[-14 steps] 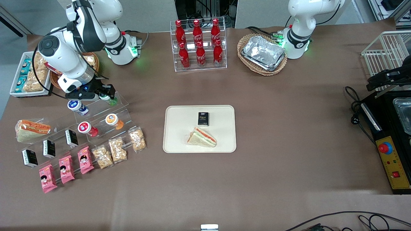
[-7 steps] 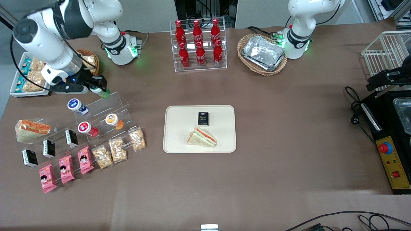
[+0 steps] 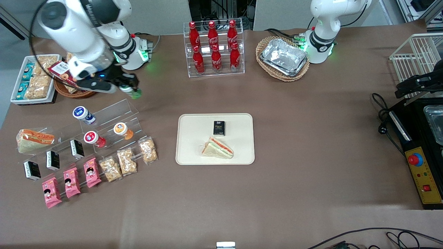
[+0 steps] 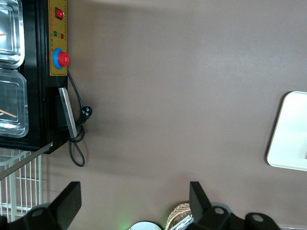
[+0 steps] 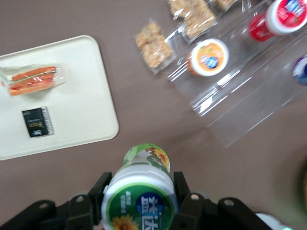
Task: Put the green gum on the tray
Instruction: 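Lift the green gum bottle and carry it over the cream tray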
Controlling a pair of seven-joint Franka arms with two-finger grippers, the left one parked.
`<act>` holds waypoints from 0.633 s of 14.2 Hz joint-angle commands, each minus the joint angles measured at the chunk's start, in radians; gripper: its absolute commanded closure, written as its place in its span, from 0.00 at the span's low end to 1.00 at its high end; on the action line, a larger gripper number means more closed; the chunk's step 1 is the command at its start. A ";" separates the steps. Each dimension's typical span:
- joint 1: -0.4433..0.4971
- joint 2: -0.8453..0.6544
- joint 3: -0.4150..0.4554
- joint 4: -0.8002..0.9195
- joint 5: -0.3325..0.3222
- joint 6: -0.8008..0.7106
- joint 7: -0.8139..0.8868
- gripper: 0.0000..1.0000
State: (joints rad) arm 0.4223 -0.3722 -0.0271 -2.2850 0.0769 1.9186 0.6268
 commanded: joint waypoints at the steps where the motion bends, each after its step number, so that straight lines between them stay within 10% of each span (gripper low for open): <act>1: 0.119 0.142 -0.010 0.068 0.020 0.097 0.169 0.85; 9: 0.210 0.404 -0.011 0.050 0.007 0.399 0.258 0.85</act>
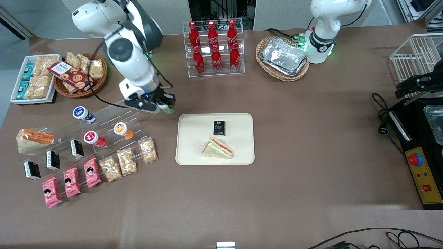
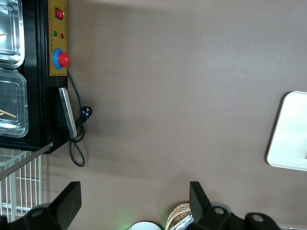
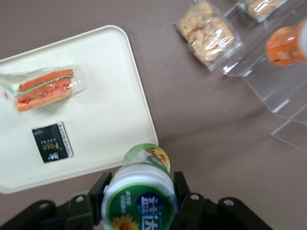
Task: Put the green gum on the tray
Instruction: 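Lift the green gum bottle and carry it over the cream tray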
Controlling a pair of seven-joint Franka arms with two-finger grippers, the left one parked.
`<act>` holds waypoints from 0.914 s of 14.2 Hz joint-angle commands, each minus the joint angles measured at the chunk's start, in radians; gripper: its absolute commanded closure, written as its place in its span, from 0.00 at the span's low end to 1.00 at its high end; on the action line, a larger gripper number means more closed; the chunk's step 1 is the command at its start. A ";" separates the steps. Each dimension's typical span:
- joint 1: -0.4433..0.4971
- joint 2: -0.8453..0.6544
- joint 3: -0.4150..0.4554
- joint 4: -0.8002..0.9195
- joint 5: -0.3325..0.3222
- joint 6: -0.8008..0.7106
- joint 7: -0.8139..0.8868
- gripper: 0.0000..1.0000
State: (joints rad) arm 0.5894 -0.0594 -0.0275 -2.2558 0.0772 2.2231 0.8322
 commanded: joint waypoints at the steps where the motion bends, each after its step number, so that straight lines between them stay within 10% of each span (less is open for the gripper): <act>1: 0.049 0.122 -0.011 0.021 0.009 0.130 0.061 0.85; 13: 0.075 0.363 -0.011 0.022 0.015 0.394 0.074 0.84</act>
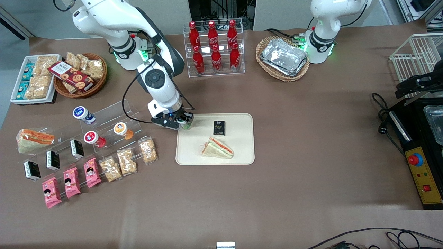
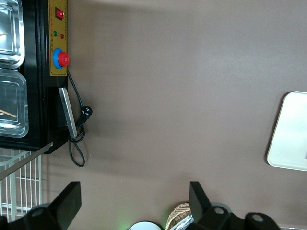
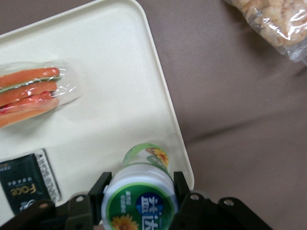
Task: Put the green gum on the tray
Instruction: 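Lower the bottle onto the tray beside the black card and open gripper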
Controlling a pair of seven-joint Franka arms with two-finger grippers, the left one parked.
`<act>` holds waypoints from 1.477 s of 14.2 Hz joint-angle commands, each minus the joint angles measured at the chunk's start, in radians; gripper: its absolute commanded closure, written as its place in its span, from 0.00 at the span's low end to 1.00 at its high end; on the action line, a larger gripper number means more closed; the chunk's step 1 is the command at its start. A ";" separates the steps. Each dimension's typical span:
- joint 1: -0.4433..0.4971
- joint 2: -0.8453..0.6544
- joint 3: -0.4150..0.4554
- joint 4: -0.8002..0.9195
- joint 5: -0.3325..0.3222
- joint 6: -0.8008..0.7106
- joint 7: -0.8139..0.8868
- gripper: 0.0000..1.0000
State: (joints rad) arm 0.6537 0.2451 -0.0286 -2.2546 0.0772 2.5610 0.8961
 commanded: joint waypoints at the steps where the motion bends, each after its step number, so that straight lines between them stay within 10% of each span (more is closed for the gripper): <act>1: 0.011 0.065 -0.010 0.021 0.019 0.065 0.010 0.84; 10: 0.030 0.097 -0.008 0.040 0.021 0.074 0.066 0.70; 11: 0.030 0.100 -0.010 0.040 0.022 0.077 0.069 0.44; 16: 0.029 0.108 -0.010 0.038 0.021 0.081 0.073 0.03; 21: 0.008 -0.070 -0.025 0.038 0.010 -0.091 0.057 0.01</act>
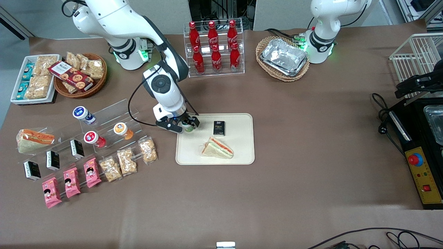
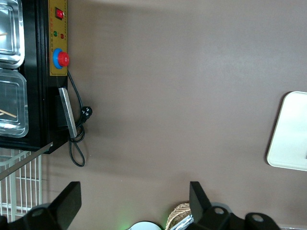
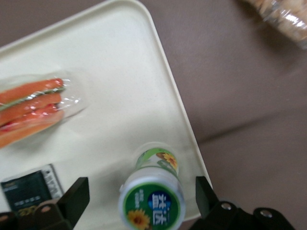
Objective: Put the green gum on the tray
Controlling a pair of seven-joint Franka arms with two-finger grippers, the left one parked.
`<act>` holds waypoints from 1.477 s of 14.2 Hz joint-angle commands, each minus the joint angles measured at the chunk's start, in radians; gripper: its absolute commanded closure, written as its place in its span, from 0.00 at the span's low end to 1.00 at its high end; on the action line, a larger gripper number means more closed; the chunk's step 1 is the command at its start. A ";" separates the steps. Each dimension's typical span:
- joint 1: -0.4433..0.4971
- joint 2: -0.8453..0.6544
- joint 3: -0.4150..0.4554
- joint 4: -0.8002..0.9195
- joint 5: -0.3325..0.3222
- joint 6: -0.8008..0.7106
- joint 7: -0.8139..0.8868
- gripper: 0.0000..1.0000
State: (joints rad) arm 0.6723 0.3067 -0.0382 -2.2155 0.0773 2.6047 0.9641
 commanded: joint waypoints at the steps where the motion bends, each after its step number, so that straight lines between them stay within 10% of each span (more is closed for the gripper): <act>1: -0.034 -0.183 -0.015 0.000 0.009 -0.184 -0.025 0.01; 11: -0.403 -0.439 -0.109 0.244 0.012 -0.839 -0.594 0.01; 21: -0.622 -0.345 -0.100 0.479 -0.010 -1.038 -0.852 0.00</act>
State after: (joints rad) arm 0.0626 -0.1235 -0.1487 -1.8576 0.0758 1.6584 0.1287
